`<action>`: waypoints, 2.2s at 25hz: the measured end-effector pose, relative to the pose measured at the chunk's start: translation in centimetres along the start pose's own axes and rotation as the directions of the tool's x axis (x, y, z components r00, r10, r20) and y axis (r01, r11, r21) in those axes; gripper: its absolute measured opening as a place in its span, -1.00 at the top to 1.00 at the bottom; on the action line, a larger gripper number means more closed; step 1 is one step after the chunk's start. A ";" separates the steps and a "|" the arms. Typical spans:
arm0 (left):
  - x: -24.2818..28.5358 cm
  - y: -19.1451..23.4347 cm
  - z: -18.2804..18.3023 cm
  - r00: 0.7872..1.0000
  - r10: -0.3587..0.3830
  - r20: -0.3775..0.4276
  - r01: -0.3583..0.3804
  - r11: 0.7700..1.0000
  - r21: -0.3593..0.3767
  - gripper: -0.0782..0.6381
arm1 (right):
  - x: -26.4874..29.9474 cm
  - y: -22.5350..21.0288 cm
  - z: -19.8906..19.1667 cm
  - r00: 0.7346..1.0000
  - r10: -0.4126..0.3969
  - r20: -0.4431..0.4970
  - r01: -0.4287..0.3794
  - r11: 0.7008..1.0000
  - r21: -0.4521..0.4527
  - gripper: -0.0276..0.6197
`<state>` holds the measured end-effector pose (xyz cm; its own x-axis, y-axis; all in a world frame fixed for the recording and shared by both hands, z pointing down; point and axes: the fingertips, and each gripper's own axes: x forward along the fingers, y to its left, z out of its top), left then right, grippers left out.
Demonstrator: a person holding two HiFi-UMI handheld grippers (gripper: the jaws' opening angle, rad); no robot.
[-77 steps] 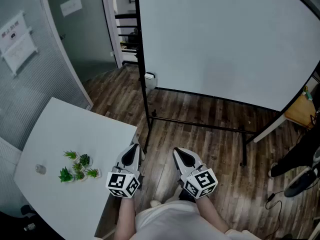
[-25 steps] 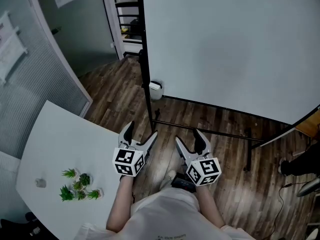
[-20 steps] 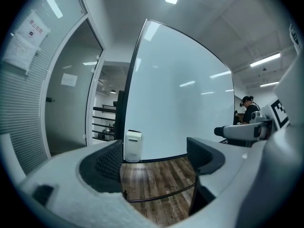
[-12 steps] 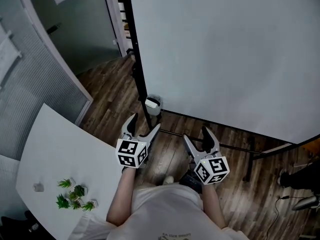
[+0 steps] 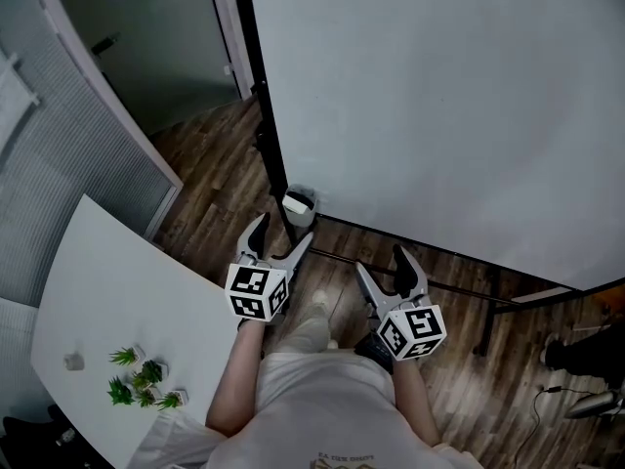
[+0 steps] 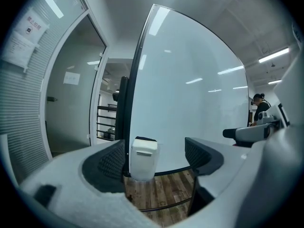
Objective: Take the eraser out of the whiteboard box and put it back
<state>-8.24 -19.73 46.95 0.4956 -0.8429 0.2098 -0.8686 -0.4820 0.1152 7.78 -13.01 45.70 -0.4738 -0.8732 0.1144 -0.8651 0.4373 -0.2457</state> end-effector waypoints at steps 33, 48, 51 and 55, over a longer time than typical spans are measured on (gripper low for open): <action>6.1 2.1 -0.9 1.000 0.018 -0.014 -0.016 0.992 0.127 -0.12 | 4.3 -4.5 0.2 1.000 -0.017 -0.001 0.017 1.000 0.014 -0.19; 6.8 1.5 -1.1 1.000 -0.021 0.011 0.019 0.986 0.164 -0.02 | 4.7 -5.4 0.1 1.000 -0.028 -0.002 0.028 0.999 0.027 -0.18; 6.9 1.5 -1.1 1.000 -0.023 0.011 0.021 0.986 0.165 -0.02 | 4.9 -5.4 0.0 1.000 -0.025 -0.006 0.026 0.999 0.028 -0.18; 6.9 1.3 -1.1 0.999 -0.028 0.017 0.025 0.985 0.170 0.01 | 5.2 -5.3 -0.2 1.000 -0.019 -0.011 0.020 0.999 0.030 -0.17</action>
<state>-5.98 -25.90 49.60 0.5199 -0.8329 0.1897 -0.8427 -0.5365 -0.0459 9.86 -19.80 47.80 -0.4588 -0.8790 0.1295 -0.8689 0.4135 -0.2720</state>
